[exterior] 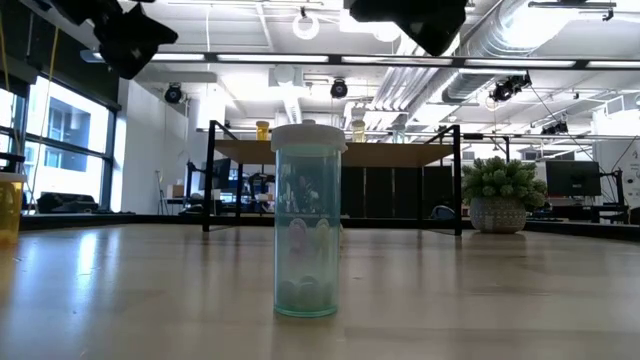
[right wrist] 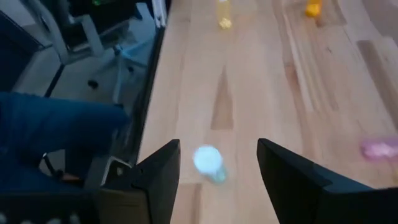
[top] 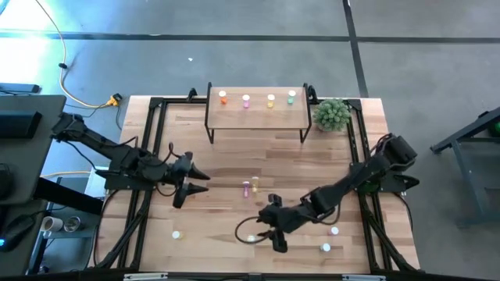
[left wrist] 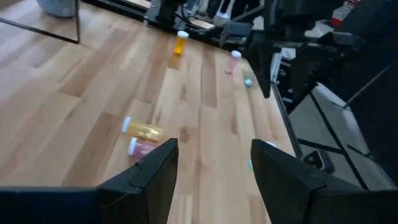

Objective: Pick and place medicine bottles onto shelf by color
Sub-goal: Put the left green pill bottle on the shelf aligned with the other green pill bottle

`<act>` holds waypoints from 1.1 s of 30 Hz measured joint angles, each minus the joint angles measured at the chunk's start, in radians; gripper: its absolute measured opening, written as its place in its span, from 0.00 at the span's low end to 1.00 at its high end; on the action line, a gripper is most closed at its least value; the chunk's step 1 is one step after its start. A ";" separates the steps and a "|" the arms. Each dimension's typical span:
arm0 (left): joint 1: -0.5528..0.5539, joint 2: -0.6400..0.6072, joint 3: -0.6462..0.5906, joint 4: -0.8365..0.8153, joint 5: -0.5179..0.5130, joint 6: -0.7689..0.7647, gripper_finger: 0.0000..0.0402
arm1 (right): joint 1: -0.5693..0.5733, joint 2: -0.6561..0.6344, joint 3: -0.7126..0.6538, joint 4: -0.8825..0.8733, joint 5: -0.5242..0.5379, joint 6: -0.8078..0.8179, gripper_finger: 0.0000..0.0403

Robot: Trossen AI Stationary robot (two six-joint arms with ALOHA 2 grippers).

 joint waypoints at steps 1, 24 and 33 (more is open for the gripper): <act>-0.006 0.000 0.000 0.000 0.000 0.000 0.48 | 0.005 0.014 0.000 0.024 0.010 -0.006 0.51; -0.038 0.000 0.000 -0.002 -0.004 -0.018 0.48 | 0.038 0.210 0.000 0.234 0.082 -0.151 0.51; -0.038 0.000 0.000 -0.015 -0.004 -0.018 0.48 | 0.041 0.245 0.000 0.241 0.098 -0.182 0.51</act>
